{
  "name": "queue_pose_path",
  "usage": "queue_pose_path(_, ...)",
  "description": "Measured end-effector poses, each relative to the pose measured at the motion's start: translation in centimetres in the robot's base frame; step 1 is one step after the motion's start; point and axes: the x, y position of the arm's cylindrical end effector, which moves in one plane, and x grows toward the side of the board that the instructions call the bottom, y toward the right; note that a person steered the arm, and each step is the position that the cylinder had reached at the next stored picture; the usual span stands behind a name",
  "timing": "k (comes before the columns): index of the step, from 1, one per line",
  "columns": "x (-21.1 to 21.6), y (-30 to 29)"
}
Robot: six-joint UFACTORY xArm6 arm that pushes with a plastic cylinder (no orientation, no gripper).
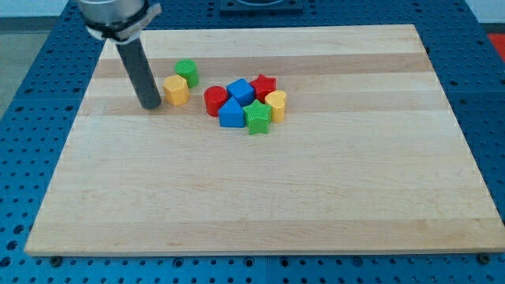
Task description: Push the green circle into the blue cube
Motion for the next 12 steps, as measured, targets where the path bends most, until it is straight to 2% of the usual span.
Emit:
queue_pose_path(1, -1.3, 1.8)
queue_pose_path(3, -1.2, 6.3)
queue_pose_path(4, -1.2, 3.8)
queue_pose_path(5, -2.4, -1.6)
queue_pose_path(6, -6.1, -1.0)
queue_pose_path(7, -5.5, 2.1)
queue_pose_path(8, -3.1, 5.6)
queue_pose_path(9, -3.3, 6.6)
queue_pose_path(12, -8.1, 8.3)
